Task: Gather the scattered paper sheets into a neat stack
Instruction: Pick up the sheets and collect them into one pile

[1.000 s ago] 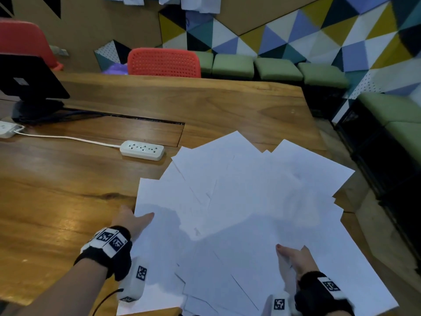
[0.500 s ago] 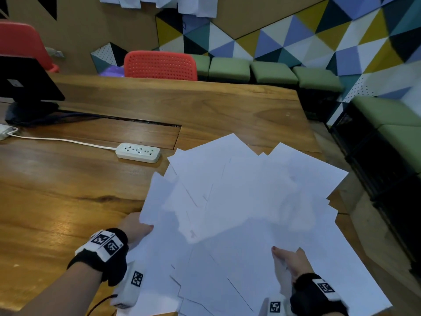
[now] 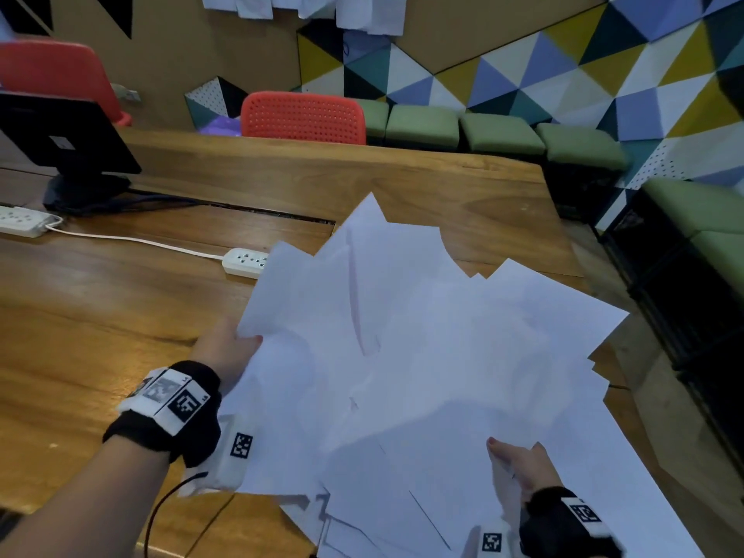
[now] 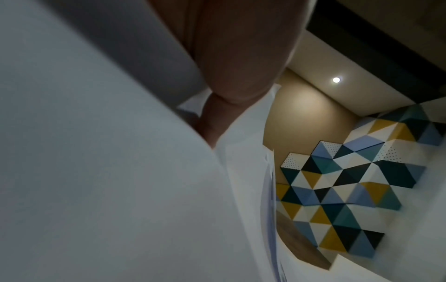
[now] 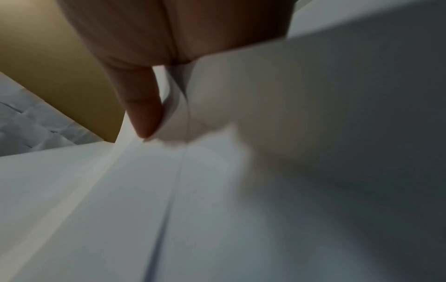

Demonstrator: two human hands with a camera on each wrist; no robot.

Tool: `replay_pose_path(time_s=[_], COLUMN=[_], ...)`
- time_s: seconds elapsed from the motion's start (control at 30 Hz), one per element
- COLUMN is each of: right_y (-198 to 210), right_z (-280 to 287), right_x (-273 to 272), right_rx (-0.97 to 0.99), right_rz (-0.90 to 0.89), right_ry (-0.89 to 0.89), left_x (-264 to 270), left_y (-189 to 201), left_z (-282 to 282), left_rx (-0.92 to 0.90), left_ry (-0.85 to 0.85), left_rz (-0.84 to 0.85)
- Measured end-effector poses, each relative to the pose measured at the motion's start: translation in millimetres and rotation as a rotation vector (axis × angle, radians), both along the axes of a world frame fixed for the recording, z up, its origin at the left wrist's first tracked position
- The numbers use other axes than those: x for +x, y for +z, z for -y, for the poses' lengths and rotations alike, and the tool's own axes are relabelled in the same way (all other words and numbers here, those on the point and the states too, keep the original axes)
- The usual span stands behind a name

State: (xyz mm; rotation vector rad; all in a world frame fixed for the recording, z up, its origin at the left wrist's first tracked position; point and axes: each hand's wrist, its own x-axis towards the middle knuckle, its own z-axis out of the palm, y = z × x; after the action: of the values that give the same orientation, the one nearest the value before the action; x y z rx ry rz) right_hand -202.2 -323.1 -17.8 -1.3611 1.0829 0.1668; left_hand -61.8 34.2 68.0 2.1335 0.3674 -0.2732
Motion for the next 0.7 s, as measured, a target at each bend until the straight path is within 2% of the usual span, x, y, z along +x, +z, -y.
replay_pose_path(time_s=[0.27, 0.4, 0.53, 0.7], right_y=[4, 4, 12, 21], right_z=[-3, -2, -4, -6], right_x=[0, -1, -3, -3], right_rx=[-0.009, -0.019, 0.001, 0.004], right_rz=[-0.002, 0.025, 0.034, 0.057], right_ry=[-0.015, -0.024, 0.016, 0.021], left_x=[3, 0, -4, 0], left_y=[37, 69, 92, 84], left_z=[-15, -15, -3, 10], left_rx=[0.136, 0.070, -0.129, -0.426], left_ry=[0.135, 0.257, 0.331, 0.330], left_rz=[0.270, 0.382, 0.468, 0.393])
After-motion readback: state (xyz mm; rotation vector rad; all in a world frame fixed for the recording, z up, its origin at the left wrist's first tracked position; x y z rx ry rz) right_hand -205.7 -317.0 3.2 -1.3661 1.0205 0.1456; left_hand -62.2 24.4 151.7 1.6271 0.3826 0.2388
